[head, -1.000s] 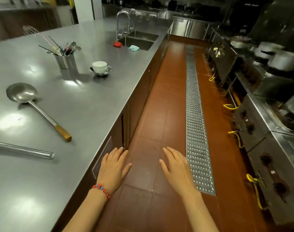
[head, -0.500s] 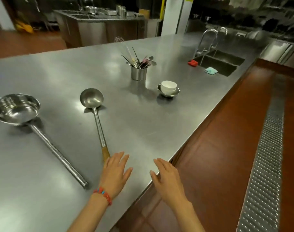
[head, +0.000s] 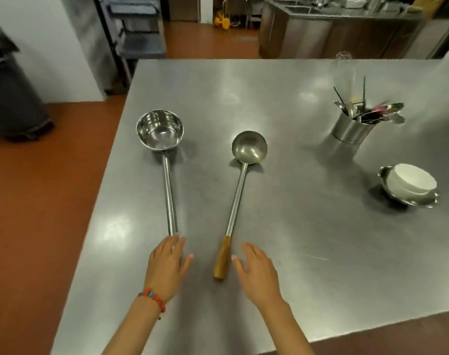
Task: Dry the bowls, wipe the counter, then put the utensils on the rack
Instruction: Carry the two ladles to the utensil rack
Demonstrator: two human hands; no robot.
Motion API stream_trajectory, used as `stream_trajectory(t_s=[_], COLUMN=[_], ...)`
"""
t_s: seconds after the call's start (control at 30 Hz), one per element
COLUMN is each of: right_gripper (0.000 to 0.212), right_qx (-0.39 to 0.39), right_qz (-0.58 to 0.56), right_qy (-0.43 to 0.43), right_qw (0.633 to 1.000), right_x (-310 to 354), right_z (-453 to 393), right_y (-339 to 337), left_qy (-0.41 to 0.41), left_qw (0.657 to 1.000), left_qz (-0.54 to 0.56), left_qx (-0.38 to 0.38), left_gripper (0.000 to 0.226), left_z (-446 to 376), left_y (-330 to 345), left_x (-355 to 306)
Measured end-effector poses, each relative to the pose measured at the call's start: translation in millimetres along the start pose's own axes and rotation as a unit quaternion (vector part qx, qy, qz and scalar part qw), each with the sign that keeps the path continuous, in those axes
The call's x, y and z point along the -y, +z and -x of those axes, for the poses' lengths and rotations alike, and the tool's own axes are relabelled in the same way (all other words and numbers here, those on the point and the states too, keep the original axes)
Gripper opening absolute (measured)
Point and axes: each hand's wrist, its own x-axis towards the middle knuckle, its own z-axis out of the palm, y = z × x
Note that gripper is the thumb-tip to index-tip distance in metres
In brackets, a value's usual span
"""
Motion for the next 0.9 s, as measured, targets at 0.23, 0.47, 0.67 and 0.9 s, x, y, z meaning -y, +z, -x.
stream_trajectory(t_s=[0.23,0.47,0.67,0.9], right_gripper=[0.041,0.042,0.031,0.017], right_qx=[0.011,0.004,0.028,0.033], right_qz=[-0.104,-0.116,-0.101,-0.419], right_qy=[0.102,0.204,0.23,0.312], right_qw=[0.989,0.972,0.968,0.852], right_x=[10.1,25.5,27.5,19.7], right_z=[-31.4,-51.0,-56.4,-57.2], right_y=[18.9,37.0,47.6,32.6], left_qy=[-0.204,-0.304,-0.303,-0.336], left_qw=[0.957,0.914,0.912,0.724], left_qz=[0.196,0.259,0.272,0.603], left_qx=[-0.07,-0.067,-0.05,-0.003], left_gripper=[0.054,0.054,0.019,0.013], left_z=[-2.4,-28.6,-41.0,-40.5], left_y=[17.1,31.3,33.2,18.2], left_x=[9.1,13.6,14.6,10.8])
